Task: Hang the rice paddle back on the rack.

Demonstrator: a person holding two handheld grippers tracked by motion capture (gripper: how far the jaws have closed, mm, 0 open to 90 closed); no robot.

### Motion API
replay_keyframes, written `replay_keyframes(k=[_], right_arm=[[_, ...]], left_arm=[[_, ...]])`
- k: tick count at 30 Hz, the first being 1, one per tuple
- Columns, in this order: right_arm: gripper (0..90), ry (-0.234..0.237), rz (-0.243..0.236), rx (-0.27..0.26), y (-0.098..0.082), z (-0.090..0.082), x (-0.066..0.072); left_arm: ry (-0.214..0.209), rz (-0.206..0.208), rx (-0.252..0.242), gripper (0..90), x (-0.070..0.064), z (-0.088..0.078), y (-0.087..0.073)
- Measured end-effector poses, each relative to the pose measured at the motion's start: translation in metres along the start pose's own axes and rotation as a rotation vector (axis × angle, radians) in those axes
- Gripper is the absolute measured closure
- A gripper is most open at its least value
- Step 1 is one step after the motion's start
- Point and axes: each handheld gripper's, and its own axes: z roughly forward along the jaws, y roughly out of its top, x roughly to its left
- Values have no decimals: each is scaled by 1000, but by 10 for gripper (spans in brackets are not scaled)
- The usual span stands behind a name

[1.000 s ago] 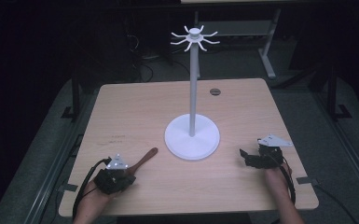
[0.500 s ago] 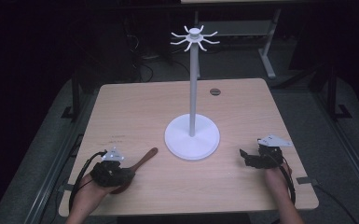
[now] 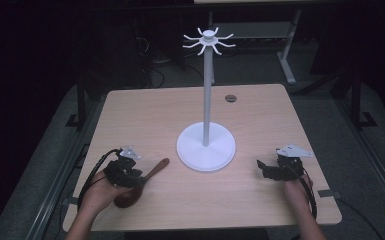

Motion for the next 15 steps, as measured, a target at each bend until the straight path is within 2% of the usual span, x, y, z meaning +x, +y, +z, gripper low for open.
replay_keyframes(k=[4, 8, 11, 15], right_arm=[[137, 0, 2, 0, 0, 0, 0], [137, 0, 4, 0, 0, 0, 0], [137, 0, 3, -2, 0, 0, 0], [137, 1, 4, -1, 0, 0, 0]], left_arm=[[7, 14, 60, 594, 1, 8, 11], [-7, 13, 95, 594, 2, 17, 22], [-6, 10, 148, 595, 2, 25, 30], [9, 28, 224, 602, 5, 33, 42]])
